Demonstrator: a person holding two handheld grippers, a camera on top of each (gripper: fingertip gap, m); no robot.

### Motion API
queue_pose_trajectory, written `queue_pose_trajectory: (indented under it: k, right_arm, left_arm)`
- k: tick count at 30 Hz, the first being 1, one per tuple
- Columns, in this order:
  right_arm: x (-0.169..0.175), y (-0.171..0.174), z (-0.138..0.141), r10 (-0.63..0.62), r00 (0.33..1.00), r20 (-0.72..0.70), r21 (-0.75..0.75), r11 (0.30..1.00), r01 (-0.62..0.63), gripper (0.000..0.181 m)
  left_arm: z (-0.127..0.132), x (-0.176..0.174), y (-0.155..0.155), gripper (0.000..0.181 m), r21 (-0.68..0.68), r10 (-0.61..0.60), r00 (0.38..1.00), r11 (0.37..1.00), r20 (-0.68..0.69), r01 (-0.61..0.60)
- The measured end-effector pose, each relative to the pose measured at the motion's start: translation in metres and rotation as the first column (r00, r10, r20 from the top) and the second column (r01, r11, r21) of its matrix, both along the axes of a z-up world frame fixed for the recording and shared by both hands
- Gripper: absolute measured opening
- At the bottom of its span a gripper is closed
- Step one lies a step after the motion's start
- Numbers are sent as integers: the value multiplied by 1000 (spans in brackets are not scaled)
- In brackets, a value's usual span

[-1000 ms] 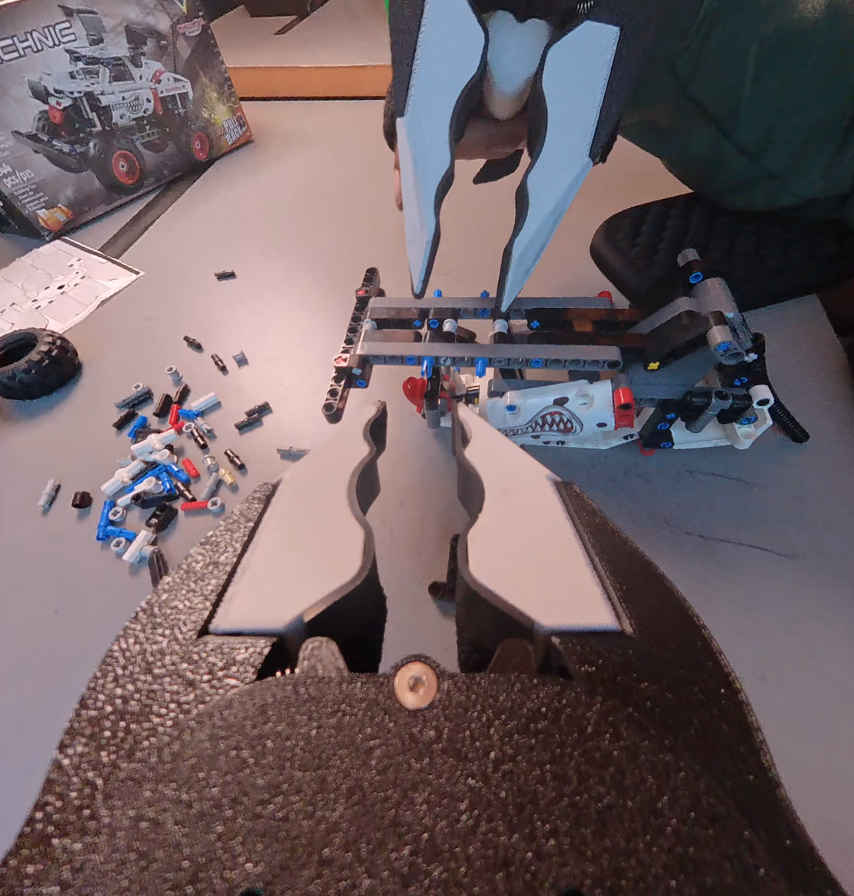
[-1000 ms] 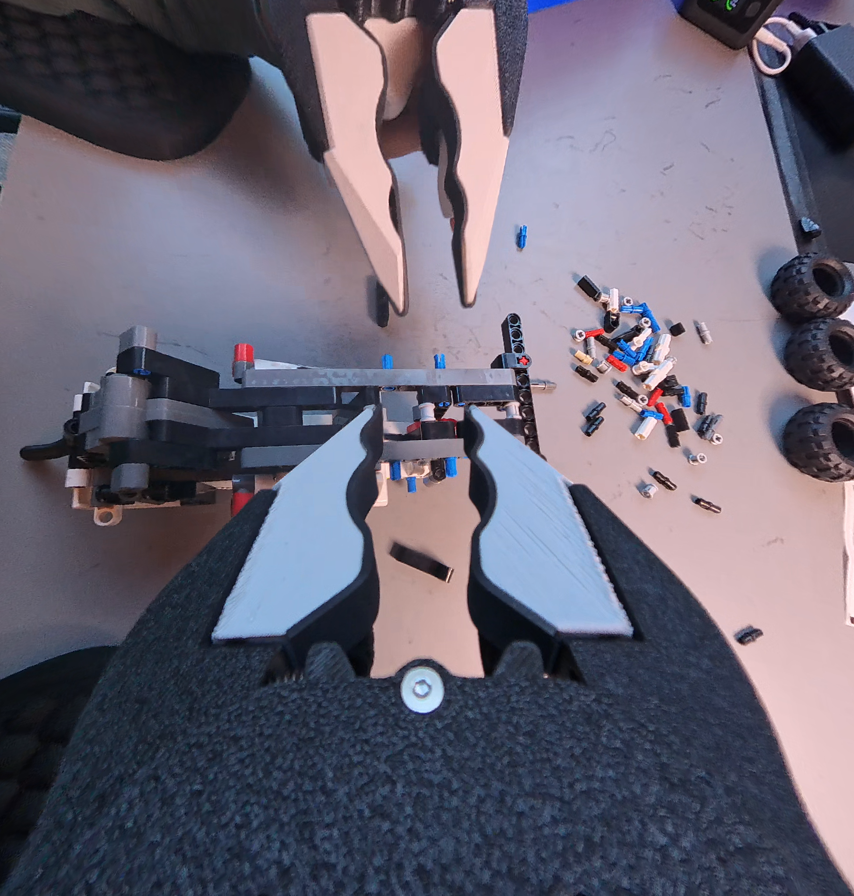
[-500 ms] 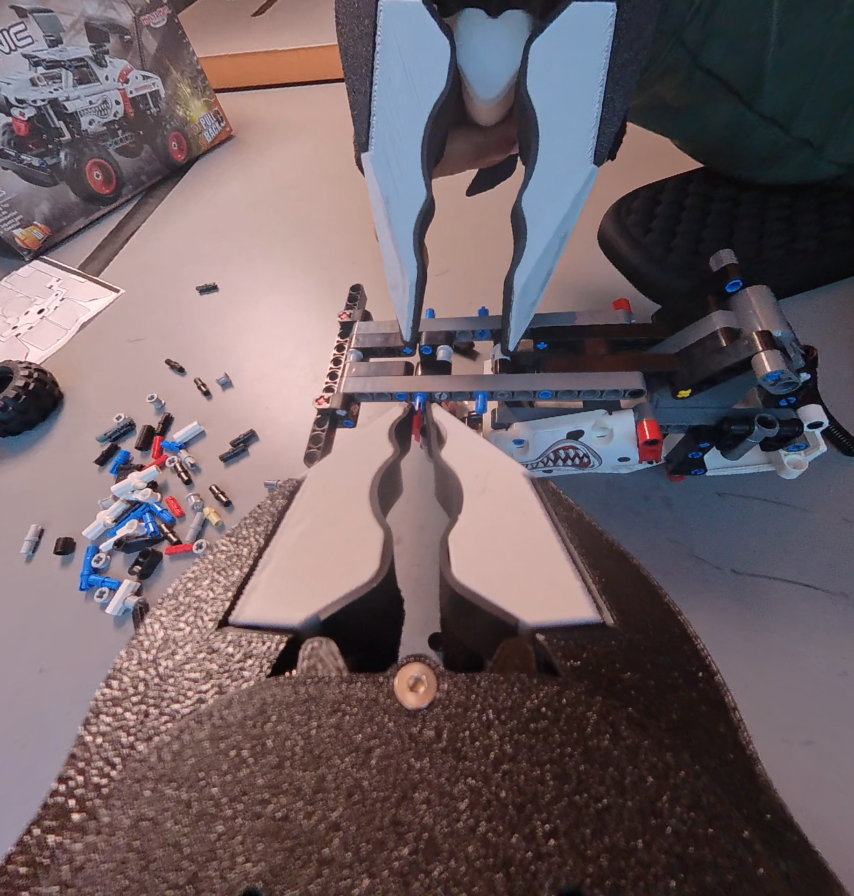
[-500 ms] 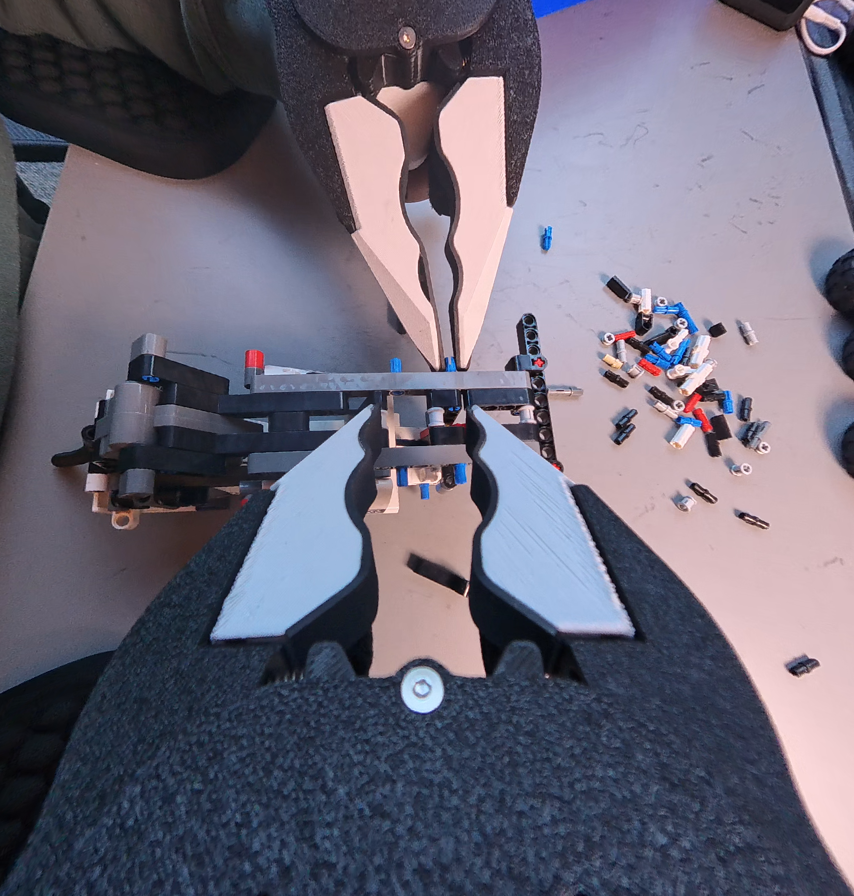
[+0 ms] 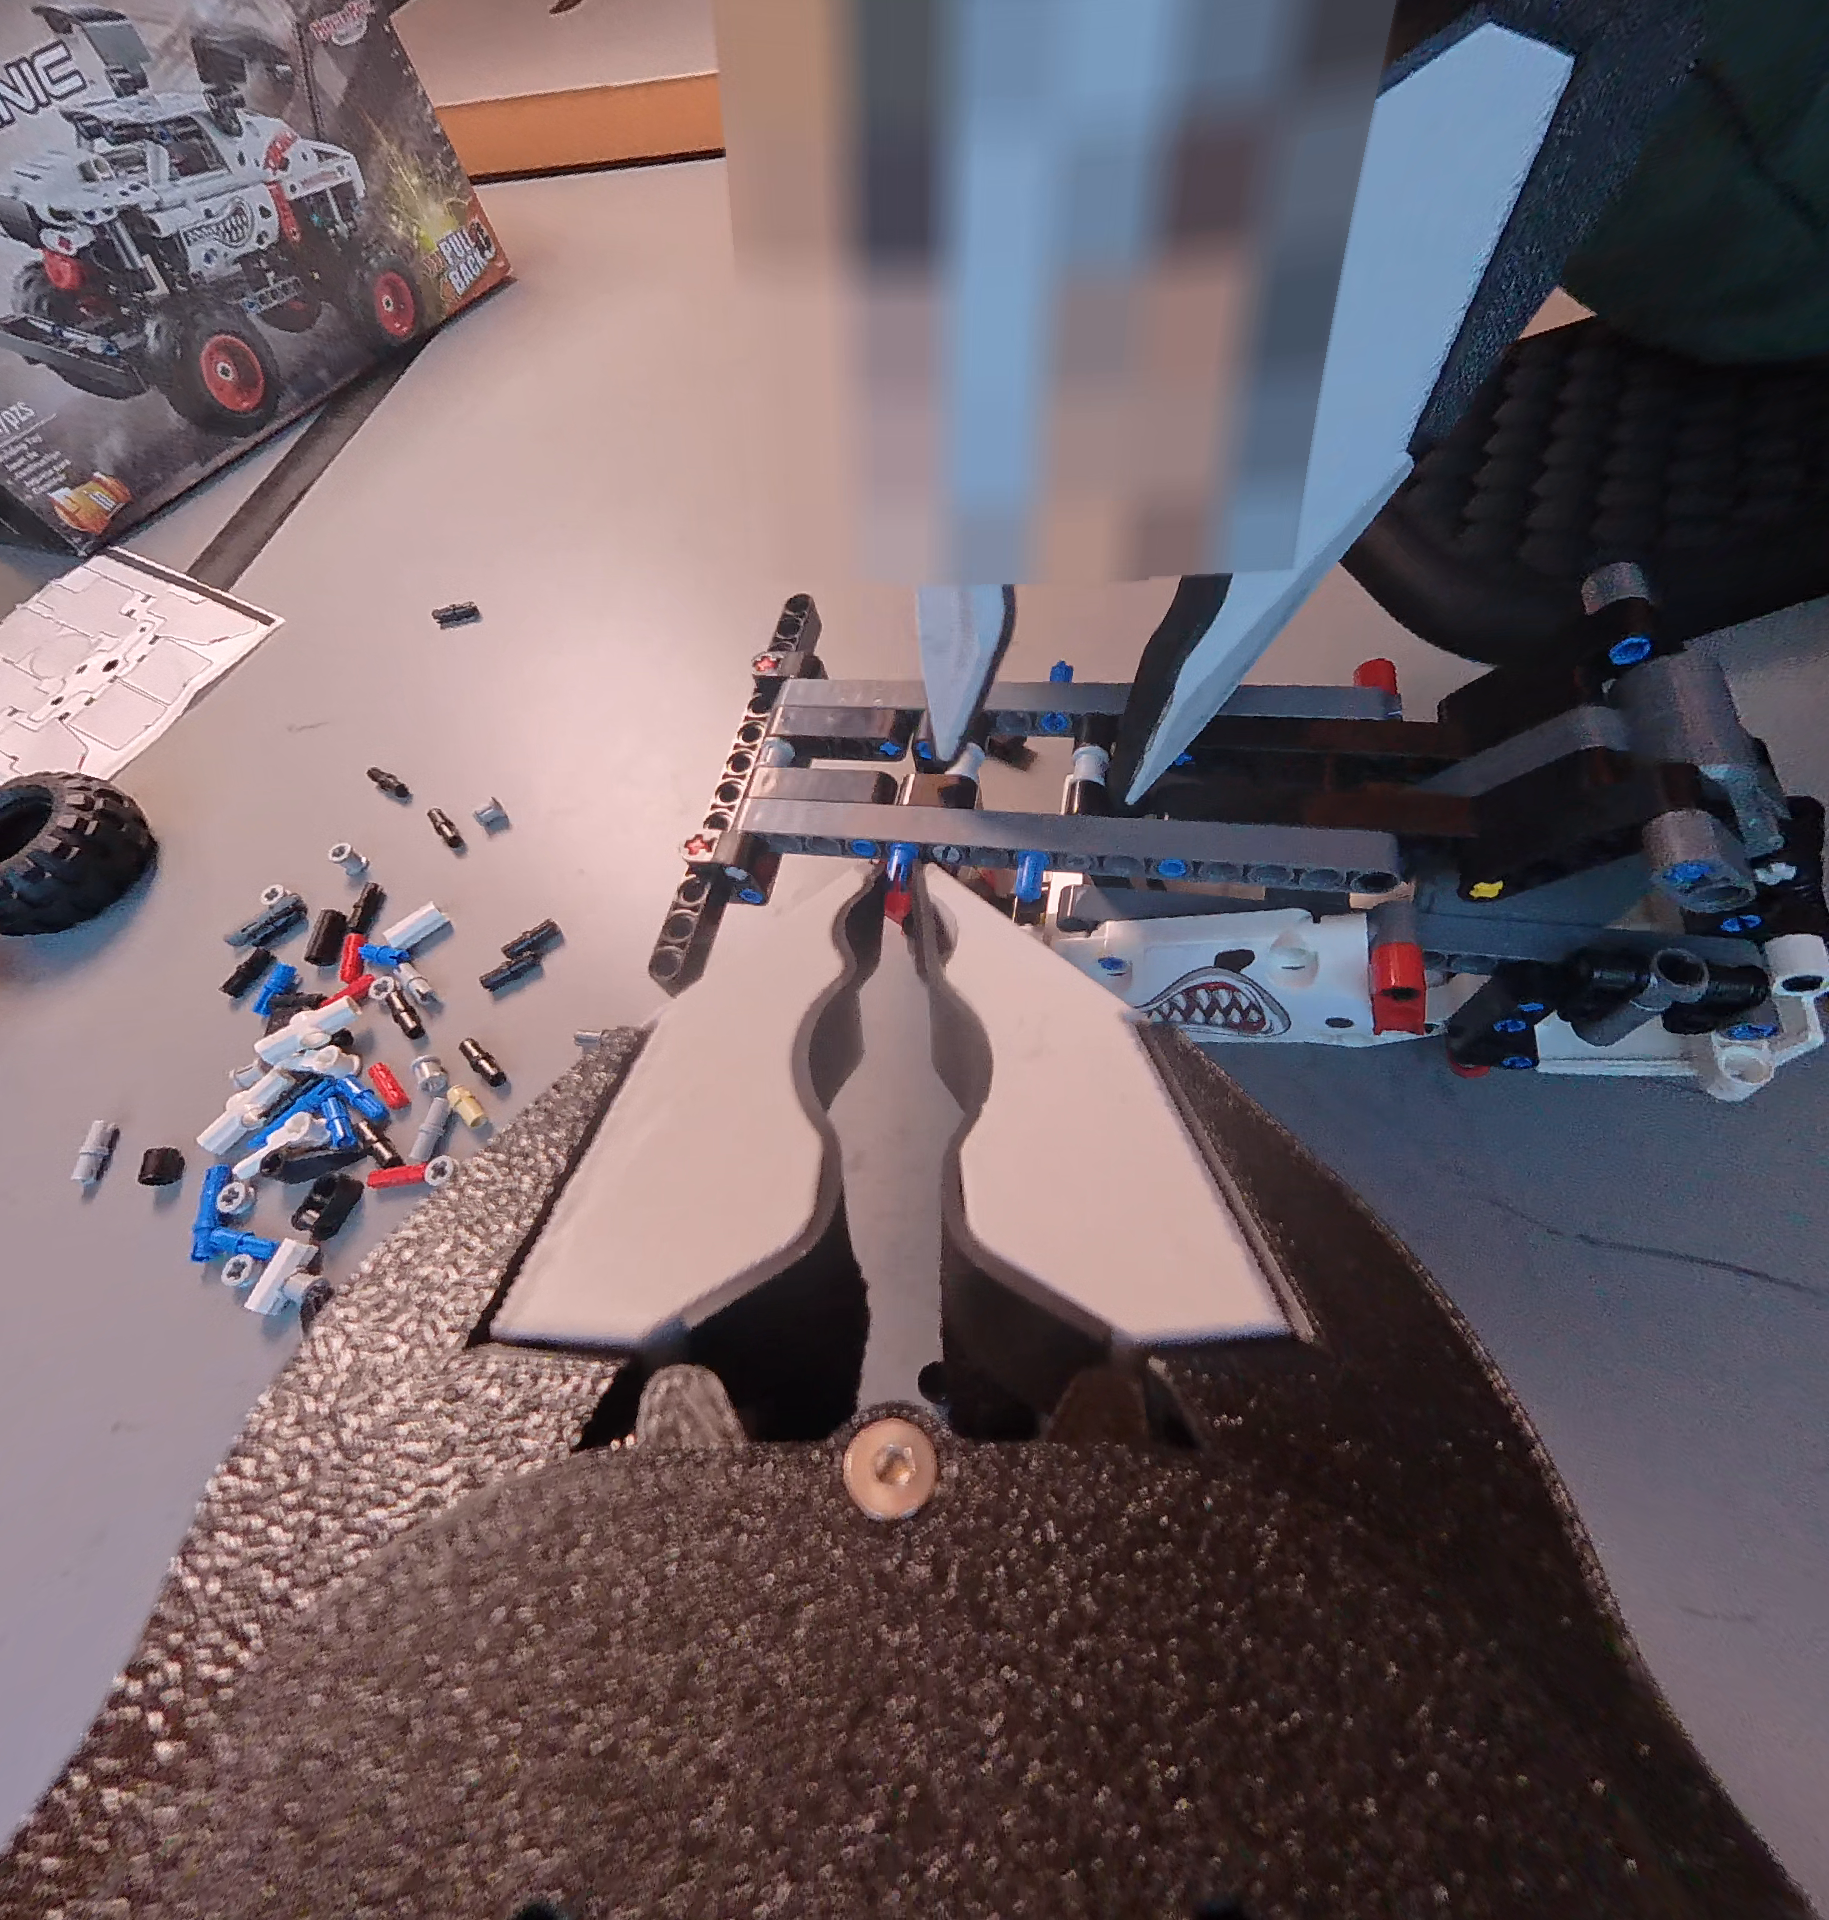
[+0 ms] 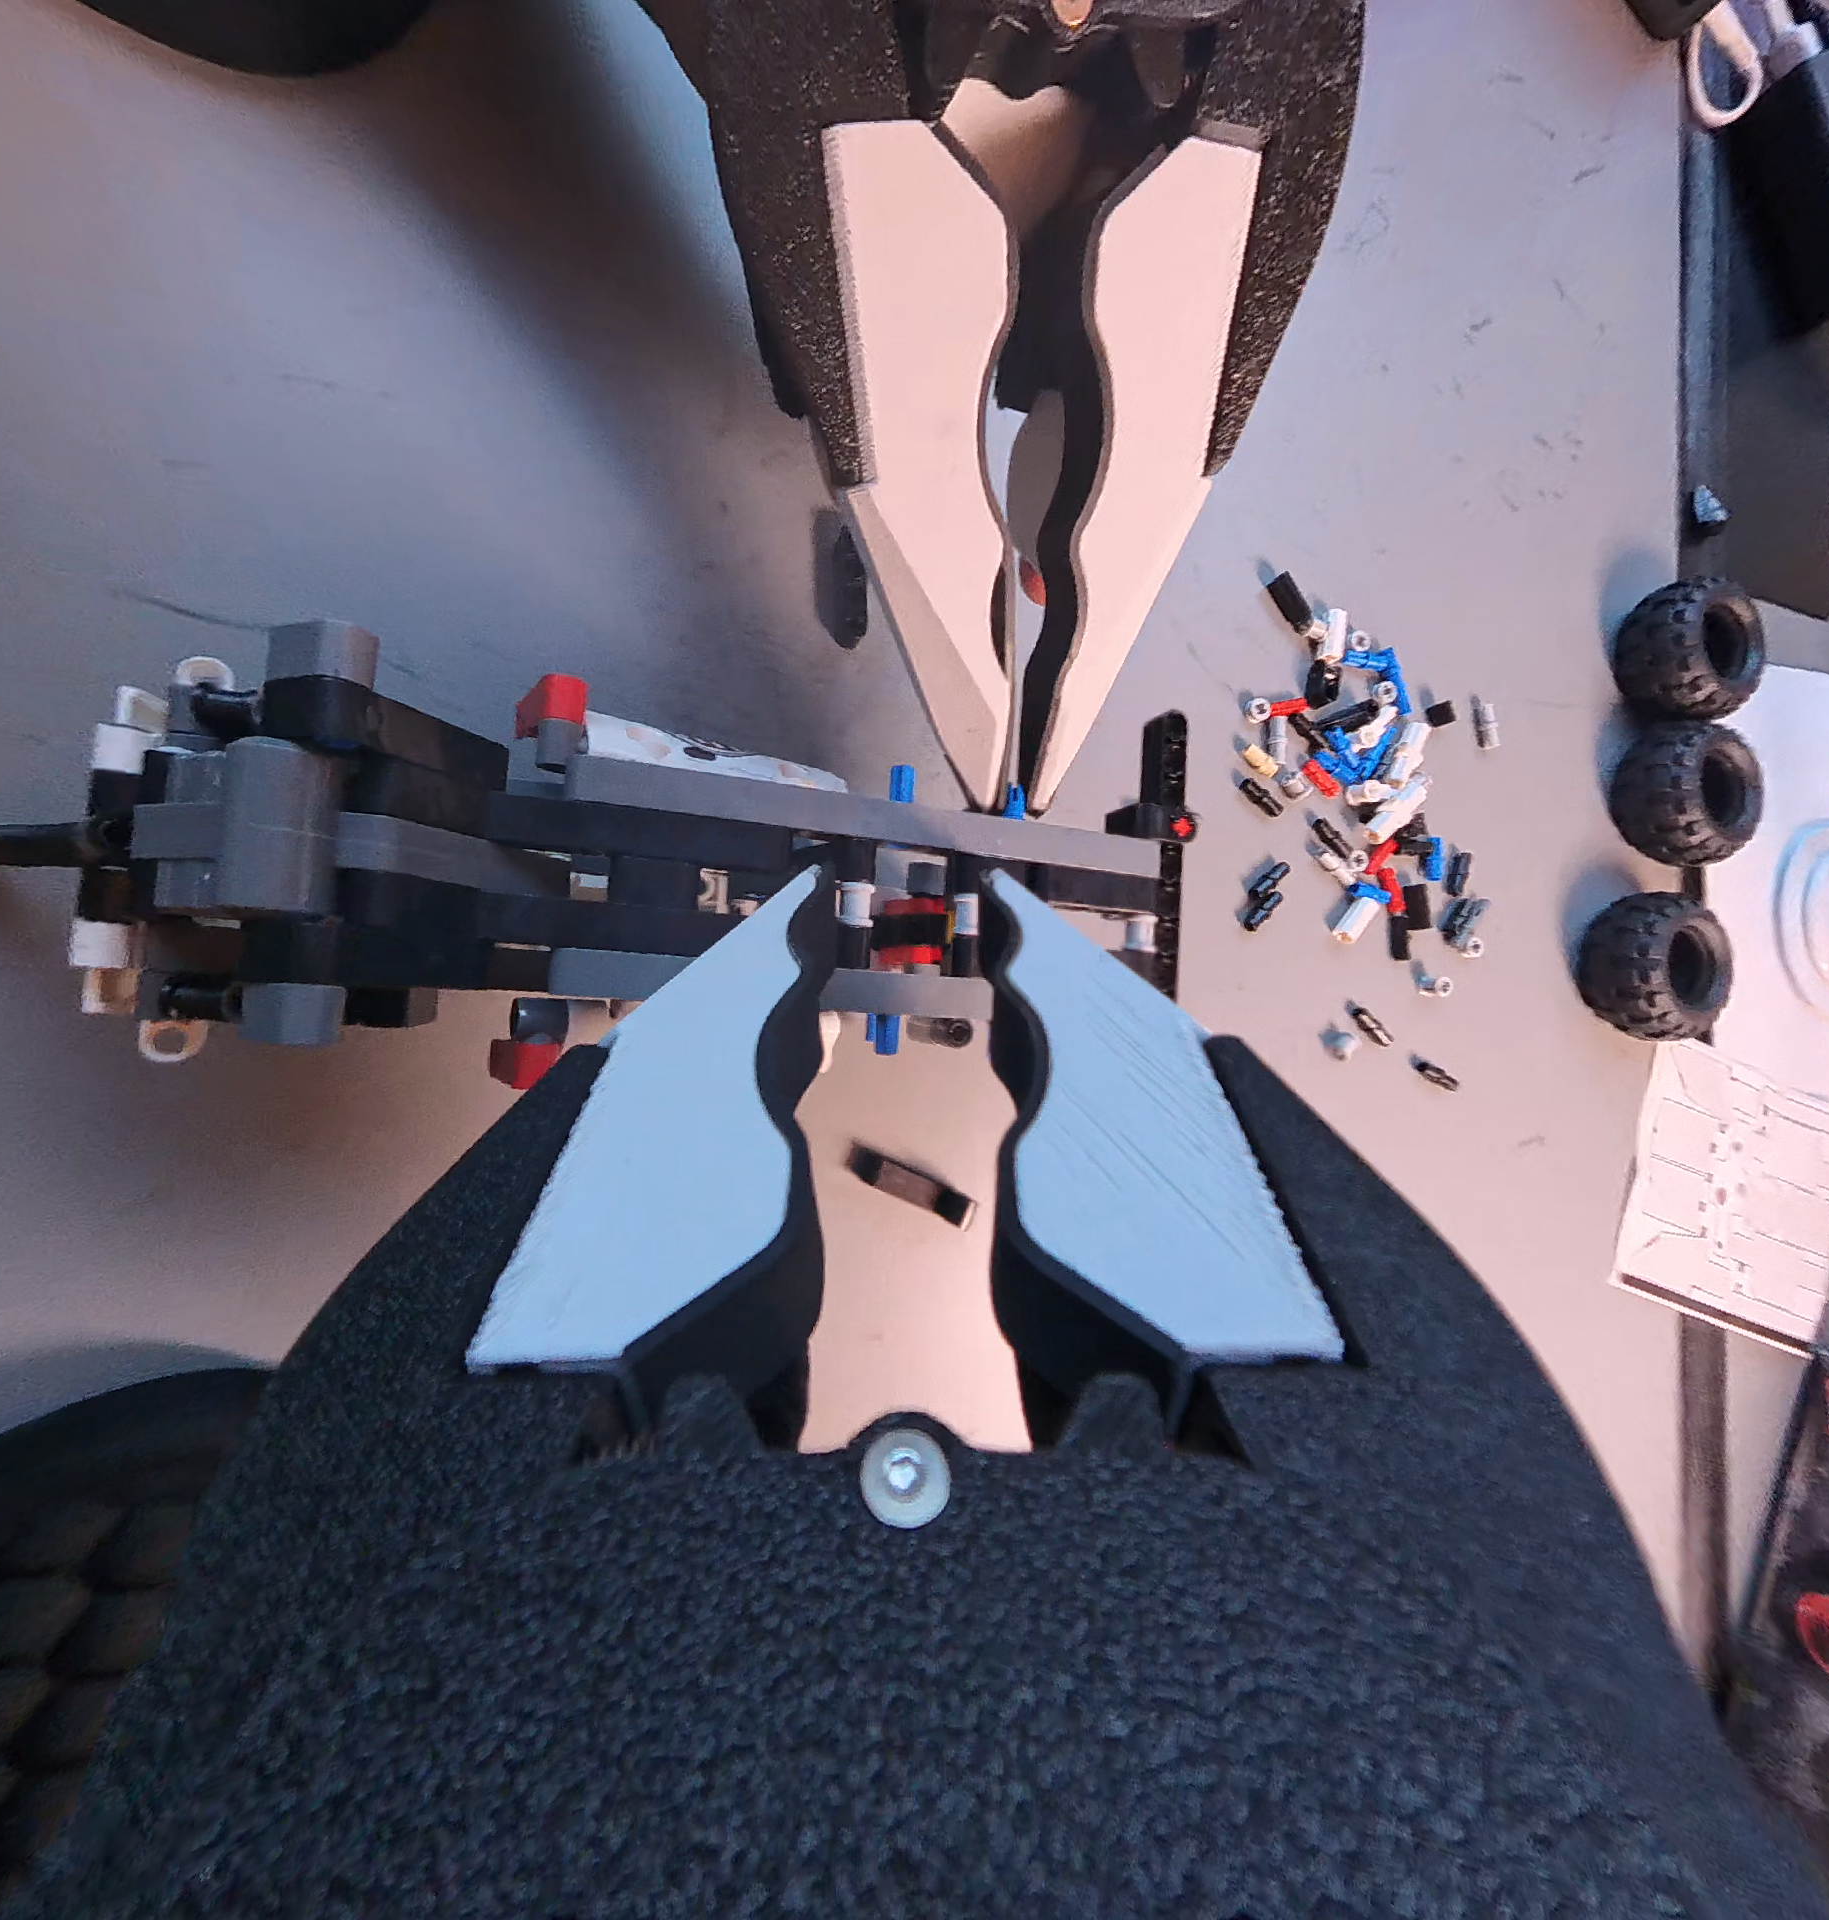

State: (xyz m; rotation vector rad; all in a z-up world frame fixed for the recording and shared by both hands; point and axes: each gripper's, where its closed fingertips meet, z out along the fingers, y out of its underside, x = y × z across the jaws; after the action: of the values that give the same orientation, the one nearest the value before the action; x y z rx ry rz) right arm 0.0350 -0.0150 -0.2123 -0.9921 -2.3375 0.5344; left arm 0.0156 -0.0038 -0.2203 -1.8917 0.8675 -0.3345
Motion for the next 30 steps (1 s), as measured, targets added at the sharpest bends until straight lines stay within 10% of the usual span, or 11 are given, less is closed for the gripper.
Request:
queue_pose_trajectory:
  k: [12,24,30]
  right_arm:
    - [10,-14,-7,19,993,113,-330,944,19,6]
    - [5,-17,-7,-1,995,102,-359,933,38,8]
    - [-10,-15,28,-29,997,-75,-425,905,-6,19]
  left_arm:
    - [-1,0,-12,2,-45,-66,997,997,30,67]
    - [-2,-7,-30,1,-106,-97,985,988,141,112]
    - [-1,-12,-26,1,-86,-49,994,995,97,57]
